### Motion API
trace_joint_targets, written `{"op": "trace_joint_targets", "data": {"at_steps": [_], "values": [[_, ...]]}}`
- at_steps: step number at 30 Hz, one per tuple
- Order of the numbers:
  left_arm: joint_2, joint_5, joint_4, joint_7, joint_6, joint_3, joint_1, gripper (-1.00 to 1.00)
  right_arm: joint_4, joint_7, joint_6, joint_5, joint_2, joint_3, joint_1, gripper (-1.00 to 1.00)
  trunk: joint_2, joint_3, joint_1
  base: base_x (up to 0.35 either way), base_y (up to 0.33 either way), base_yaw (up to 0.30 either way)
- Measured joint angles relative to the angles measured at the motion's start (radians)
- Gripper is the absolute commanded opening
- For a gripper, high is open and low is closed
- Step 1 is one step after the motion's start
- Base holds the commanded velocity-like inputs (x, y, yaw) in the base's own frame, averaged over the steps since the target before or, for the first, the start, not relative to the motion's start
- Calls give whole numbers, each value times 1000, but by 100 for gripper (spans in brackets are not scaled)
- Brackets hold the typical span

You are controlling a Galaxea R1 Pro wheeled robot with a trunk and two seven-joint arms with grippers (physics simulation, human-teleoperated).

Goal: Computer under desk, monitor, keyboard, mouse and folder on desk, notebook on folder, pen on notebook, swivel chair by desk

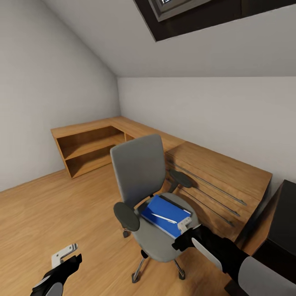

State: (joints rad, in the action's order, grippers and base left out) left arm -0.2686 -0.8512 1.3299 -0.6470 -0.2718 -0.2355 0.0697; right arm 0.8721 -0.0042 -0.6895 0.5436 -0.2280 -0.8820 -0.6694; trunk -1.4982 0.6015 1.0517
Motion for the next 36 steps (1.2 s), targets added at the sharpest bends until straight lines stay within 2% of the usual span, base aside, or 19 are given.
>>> {"op": "trace_joint_targets", "data": {"at_steps": [8, 15, 23, 31, 36], "values": [[-1, -3, 0, 3, 61, 2, 0, 100, 6, 0, 0, 0, -4, 0, 0, 100, 0, 0, 0, 209, 70, 0], [-2, -4, 0, 4, 69, 9, 0, 100, 7, 0, -1, 0, -4, 0, 0, 100, 0, 0, -1, 304, 60, 0], [-2, -3, 0, 3, 70, 11, 0, 100, 7, 0, 0, 0, -16, 1, 0, 100, 0, 0, 0, 276, -131, 0], [-2, -4, 0, 0, 70, 15, 0, 100, 7, 0, 3, 0, -19, 1, 0, 100, 0, 0, 0, 87, -63, 0], [0, -8, 6, -1, 68, 84, 0, 100, 5, 31, 7, 2, -20, -1, 0, 100, 0, 0, 0, 5, -4, 0]]}}
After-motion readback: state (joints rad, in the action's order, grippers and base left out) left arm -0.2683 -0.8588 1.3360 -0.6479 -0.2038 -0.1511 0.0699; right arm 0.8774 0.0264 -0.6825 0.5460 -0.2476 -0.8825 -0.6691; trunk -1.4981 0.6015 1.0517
